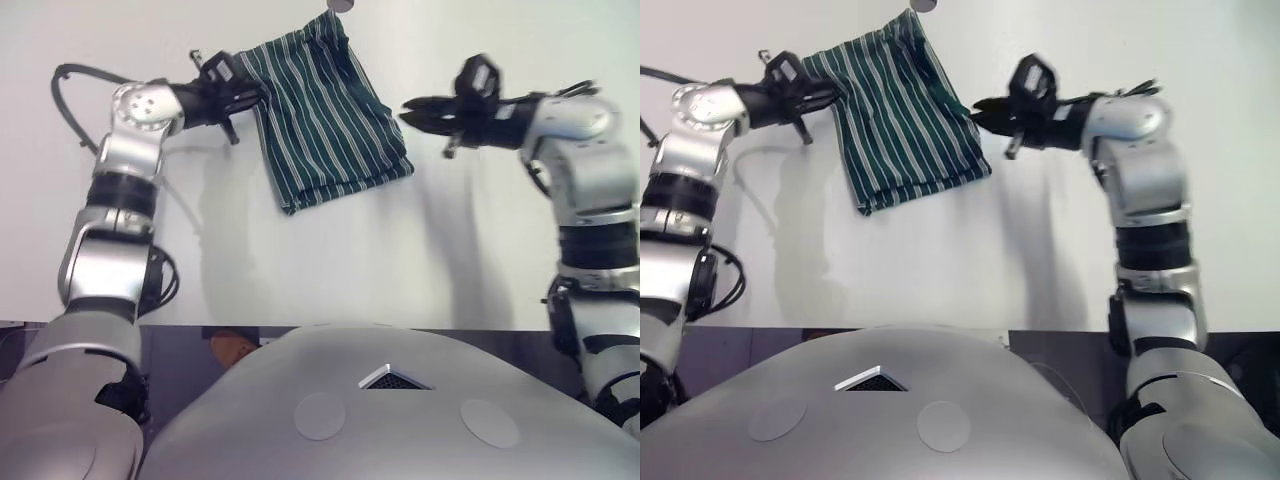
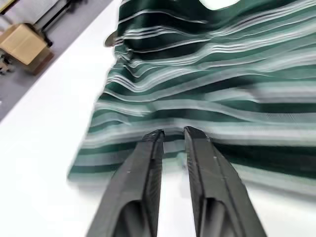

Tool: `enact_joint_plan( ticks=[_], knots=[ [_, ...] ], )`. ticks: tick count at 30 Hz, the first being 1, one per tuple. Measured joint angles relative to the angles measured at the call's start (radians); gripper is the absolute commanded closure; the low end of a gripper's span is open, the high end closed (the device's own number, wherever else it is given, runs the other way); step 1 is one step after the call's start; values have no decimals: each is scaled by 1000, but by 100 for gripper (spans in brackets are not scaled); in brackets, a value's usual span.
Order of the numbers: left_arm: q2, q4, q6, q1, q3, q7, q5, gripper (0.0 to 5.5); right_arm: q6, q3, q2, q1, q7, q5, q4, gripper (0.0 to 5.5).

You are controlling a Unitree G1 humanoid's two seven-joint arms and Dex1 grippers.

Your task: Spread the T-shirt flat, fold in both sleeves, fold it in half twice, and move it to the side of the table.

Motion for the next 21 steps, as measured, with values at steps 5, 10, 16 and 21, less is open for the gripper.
enact_joint_plan(
  ticks=[5,10,16,21],
  knots=[
    [100,-417,41,317,3,-33,5,375,-394,66,-122,56,29,-155,220,381],
    [101,-539,-10,360,-31,63,141,375,-642,177,-109,85,30,-241,315,381],
    [100,-543,-139,393,-86,158,279,375,-843,235,-86,90,-74,-348,348,381],
    [120,-543,-204,394,-106,166,316,375,-903,246,-43,70,-179,-394,415,381]
  ],
)
